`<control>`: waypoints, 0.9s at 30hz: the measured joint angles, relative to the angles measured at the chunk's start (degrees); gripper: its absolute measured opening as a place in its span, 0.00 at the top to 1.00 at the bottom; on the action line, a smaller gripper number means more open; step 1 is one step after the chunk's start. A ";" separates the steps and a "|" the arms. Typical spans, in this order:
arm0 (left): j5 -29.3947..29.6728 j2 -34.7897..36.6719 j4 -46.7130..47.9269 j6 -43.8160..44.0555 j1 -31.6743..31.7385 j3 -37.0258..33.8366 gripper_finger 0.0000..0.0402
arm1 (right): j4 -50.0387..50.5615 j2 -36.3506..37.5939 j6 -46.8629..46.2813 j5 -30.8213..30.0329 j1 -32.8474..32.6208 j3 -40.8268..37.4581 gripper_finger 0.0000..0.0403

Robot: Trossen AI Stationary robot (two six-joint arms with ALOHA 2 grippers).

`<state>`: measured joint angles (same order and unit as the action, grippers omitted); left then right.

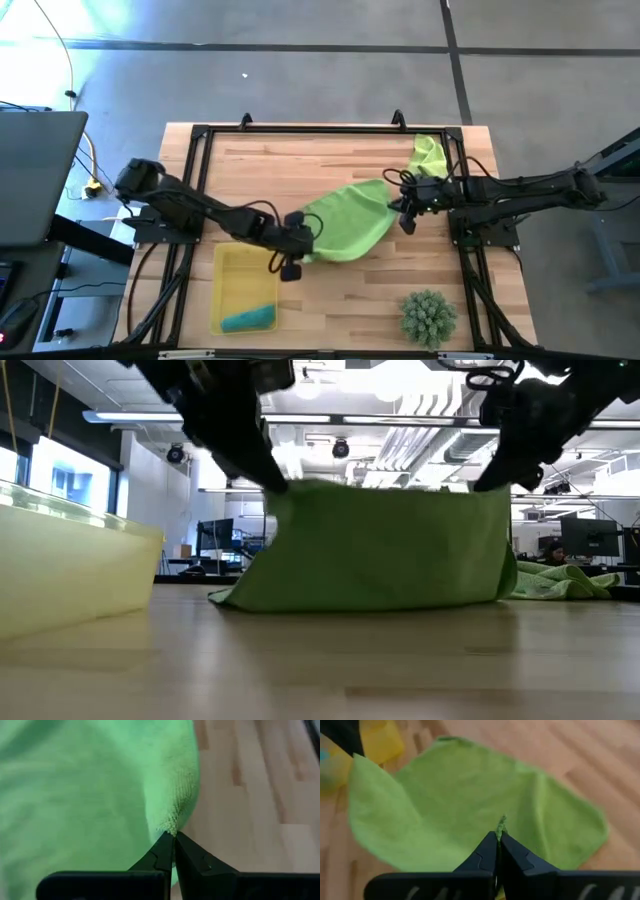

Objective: Roll microfiber towels into tight, uniform cylinder then place into a basket
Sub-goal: Roll the green microfiber towel

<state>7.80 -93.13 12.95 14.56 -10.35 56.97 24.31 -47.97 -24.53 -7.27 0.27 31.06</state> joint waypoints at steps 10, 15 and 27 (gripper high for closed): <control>-4.68 -6.75 -3.87 0.43 -3.27 0.05 0.99 | 5.02 0.17 1.92 2.20 -0.07 -0.03 0.75; -4.75 -6.66 -4.46 0.69 -4.59 0.02 0.99 | 8.34 0.07 19.92 7.74 -0.28 -0.05 0.66; -7.17 -6.66 -3.15 4.35 -5.90 0.02 0.99 | 6.72 -0.60 33.98 14.03 -4.08 2.66 0.70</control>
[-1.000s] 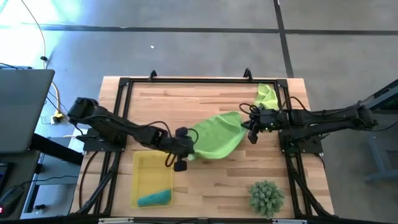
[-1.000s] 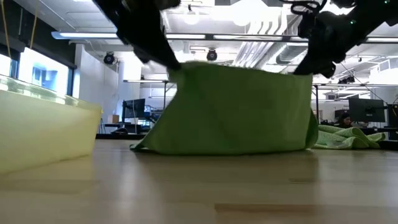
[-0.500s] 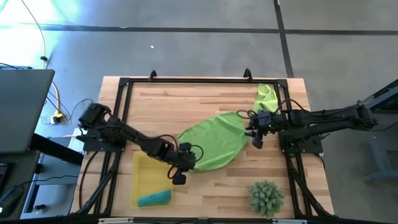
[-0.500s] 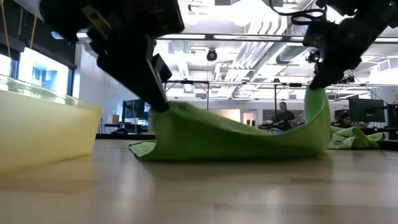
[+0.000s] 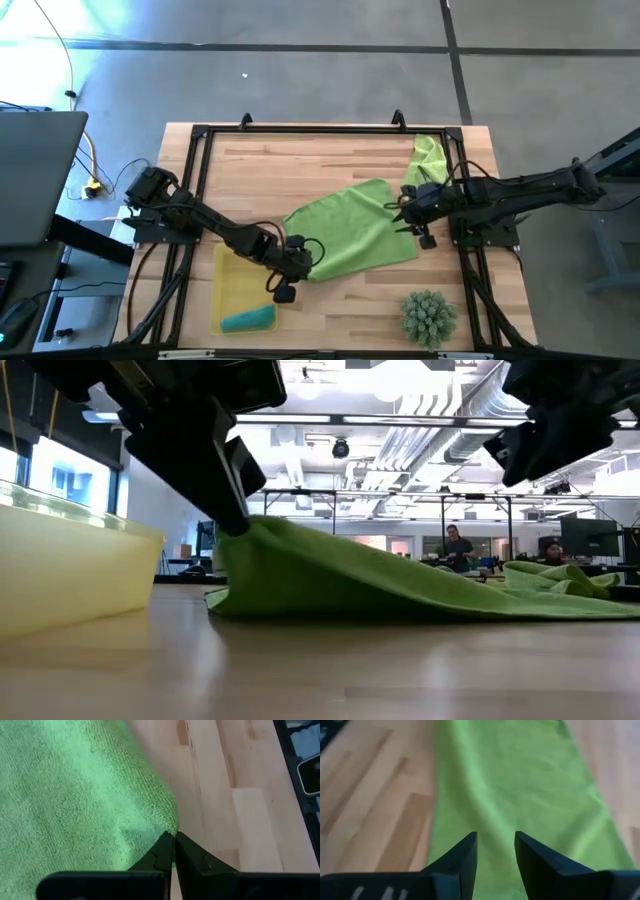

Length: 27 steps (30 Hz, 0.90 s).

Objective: Roll microfiber towels into tight, uniform cylinder then place into a basket
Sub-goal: Roll the green microfiber towel

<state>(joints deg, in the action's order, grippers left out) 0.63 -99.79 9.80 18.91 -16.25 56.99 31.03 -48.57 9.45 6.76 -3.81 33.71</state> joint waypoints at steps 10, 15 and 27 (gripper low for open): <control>-0.01 0.02 7.06 6.65 0.04 0.00 0.99 | 0.37 -11.14 -2.26 1.15 -7.18 -0.68 0.71; -0.01 0.02 7.27 9.43 0.02 0.00 0.99 | 2.69 -15.94 -6.96 4.89 -9.65 -0.74 0.71; 0.05 0.02 6.53 9.47 0.02 0.00 0.99 | 1.82 -24.03 -8.18 5.27 -14.97 -0.74 0.71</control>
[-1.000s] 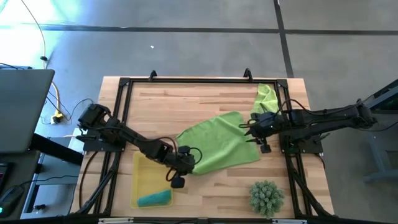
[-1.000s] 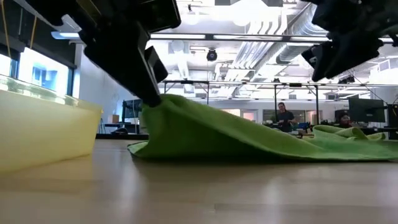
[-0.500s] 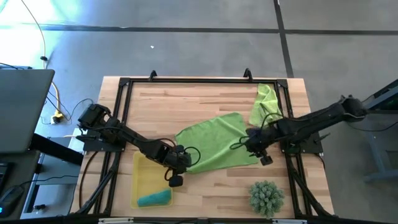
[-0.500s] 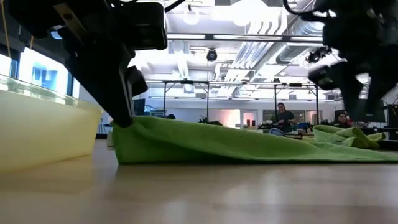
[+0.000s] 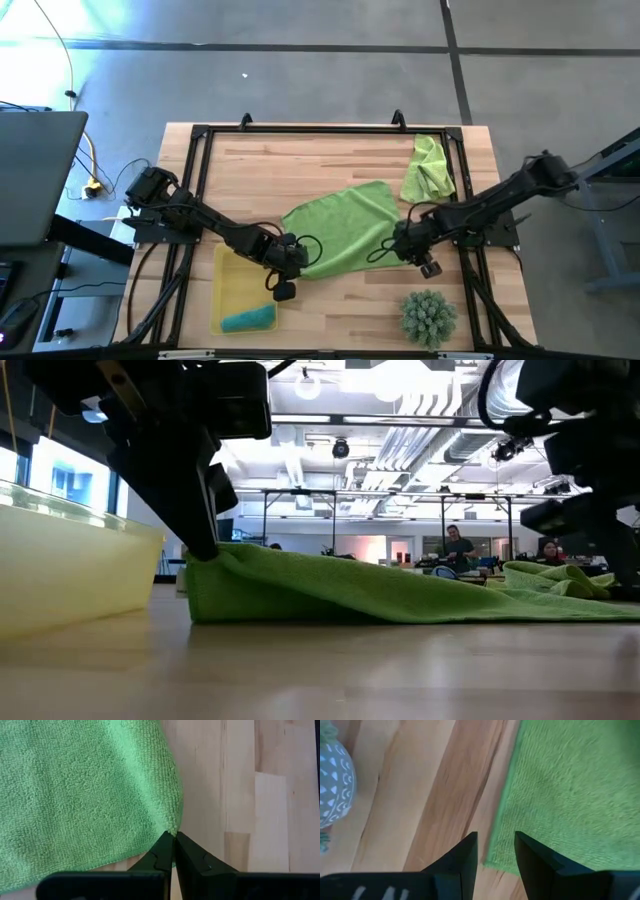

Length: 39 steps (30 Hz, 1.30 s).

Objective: Roll microfiber towels into tight, uniform cylinder then place into a basket
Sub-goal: Roll the green microfiber towel

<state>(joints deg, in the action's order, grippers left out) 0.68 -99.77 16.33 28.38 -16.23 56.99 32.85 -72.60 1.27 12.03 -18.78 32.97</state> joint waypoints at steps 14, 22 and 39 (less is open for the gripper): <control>0.19 0.02 0.09 0.00 0.00 0.00 0.99 | -1.40 -7.94 -5.10 -6.09 -3.28 0.28 0.71; 0.15 0.02 0.10 1.79 0.00 0.00 0.98 | -1.30 -8.94 -10.50 -8.19 -4.27 0.28 0.86; -13.19 0.07 -7.86 8.72 -1.90 -0.04 0.72 | -1.28 -5.77 -12.71 -6.47 -4.25 -0.26 1.00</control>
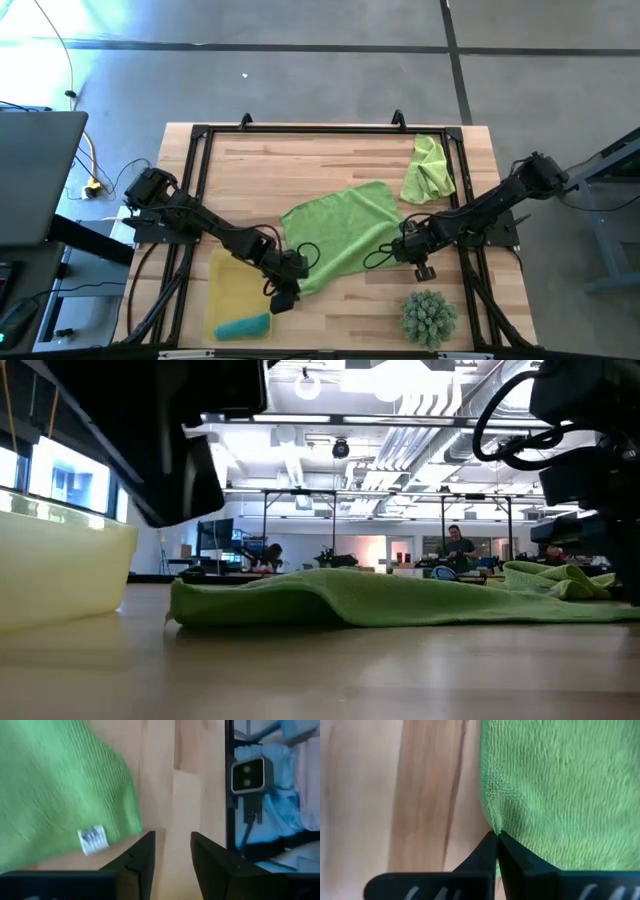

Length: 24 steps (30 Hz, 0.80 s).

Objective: Roll microfiber towels into tight, uniform cylinder then place into a basket
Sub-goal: Roll the green microfiber towel

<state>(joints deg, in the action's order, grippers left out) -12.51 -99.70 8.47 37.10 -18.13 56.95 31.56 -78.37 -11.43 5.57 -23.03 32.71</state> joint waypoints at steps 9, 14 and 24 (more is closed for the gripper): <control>15.82 0.00 -2.10 -8.08 -1.46 0.02 0.71 | -0.06 6.78 -5.50 6.88 -0.03 0.00 1.00; 20.67 0.00 -2.99 -9.23 -2.72 0.02 0.71 | -0.10 10.66 -6.67 6.91 -0.02 0.04 1.00; 22.79 -3.49 -7.24 -11.12 -3.02 0.50 0.71 | 1.30 12.75 -7.65 -0.33 0.15 0.13 1.00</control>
<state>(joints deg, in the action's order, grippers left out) 10.28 -103.19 1.23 25.99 -21.15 57.45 32.87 -65.62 -19.08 5.24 -22.88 32.84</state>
